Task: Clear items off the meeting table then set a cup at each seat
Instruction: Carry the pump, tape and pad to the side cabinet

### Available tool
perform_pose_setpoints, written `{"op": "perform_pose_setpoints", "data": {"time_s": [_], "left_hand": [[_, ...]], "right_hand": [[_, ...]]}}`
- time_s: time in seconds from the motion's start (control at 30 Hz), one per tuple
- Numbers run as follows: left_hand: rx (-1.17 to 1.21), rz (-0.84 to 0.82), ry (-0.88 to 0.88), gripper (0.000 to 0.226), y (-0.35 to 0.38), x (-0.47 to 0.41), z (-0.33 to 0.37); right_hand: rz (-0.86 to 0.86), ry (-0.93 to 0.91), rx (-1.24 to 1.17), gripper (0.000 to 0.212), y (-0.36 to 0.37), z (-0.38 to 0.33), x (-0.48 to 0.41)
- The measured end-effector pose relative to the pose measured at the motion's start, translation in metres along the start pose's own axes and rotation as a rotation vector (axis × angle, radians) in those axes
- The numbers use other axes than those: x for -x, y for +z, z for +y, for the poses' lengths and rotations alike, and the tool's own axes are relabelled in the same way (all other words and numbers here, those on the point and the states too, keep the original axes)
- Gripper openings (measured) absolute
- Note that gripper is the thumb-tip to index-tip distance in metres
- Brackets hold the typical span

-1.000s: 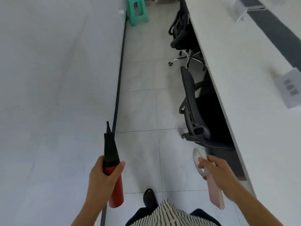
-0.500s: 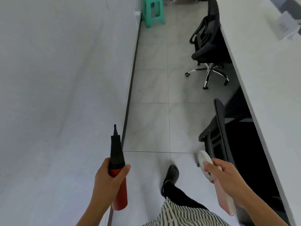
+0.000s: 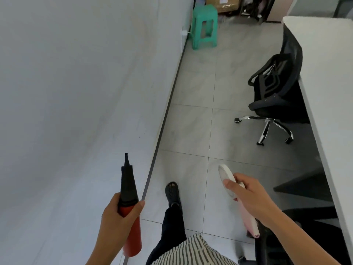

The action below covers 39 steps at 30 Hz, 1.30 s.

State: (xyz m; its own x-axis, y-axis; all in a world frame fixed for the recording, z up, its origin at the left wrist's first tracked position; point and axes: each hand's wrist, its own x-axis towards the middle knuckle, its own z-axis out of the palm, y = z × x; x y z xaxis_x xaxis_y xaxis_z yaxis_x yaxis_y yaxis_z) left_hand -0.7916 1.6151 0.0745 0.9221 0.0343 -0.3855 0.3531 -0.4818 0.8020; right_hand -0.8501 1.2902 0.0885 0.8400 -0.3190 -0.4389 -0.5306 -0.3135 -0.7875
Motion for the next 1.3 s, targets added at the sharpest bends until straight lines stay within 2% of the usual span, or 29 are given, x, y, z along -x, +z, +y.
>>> {"op": "perform_pose_setpoints", "data": {"time_s": [0.2, 0.37, 0.57, 0.73, 0.8, 0.87, 1.0, 1.2, 1.3], "left_hand": [[0.017, -0.027, 0.054, 0.023, 0.019, -0.158, 0.090], [-0.052, -0.164, 0.154, 0.027, 0.048, -0.276, 0.188], [-0.101, -0.265, 0.203, 0.029, 0.110, -0.402, 0.276], [-0.136, -0.238, 0.173, 0.032, 0.165, -0.502, 0.338], [-0.131, -0.240, 0.136, 0.028, 0.169, -0.503, 0.354], [-0.097, -0.163, 0.147, 0.026, 0.202, -0.588, 0.416], [-0.080, -0.174, 0.154, 0.024, 0.220, -0.633, 0.459], [-0.035, -0.142, 0.090, 0.025, 0.269, -0.762, 0.522], [-0.014, -0.141, 0.115, 0.024, 0.296, -0.842, 0.568]], "right_hand": [[0.091, 0.124, -0.084, 0.042, -0.030, -0.047, -0.115], [0.178, 0.149, -0.175, 0.035, -0.062, -0.103, -0.203], [0.238, 0.212, -0.241, 0.037, -0.106, -0.123, -0.317], [0.286, 0.239, -0.267, 0.033, -0.171, -0.135, -0.437], [0.279, 0.216, -0.258, 0.038, -0.183, -0.157, -0.455], [0.239, 0.212, -0.231, 0.038, -0.235, -0.186, -0.560], [0.191, 0.093, -0.209, 0.038, -0.271, -0.244, -0.647], [0.148, 0.090, -0.160, 0.040, -0.311, -0.298, -0.799], [0.176, 0.118, -0.163, 0.038, -0.329, -0.311, -0.870]]}}
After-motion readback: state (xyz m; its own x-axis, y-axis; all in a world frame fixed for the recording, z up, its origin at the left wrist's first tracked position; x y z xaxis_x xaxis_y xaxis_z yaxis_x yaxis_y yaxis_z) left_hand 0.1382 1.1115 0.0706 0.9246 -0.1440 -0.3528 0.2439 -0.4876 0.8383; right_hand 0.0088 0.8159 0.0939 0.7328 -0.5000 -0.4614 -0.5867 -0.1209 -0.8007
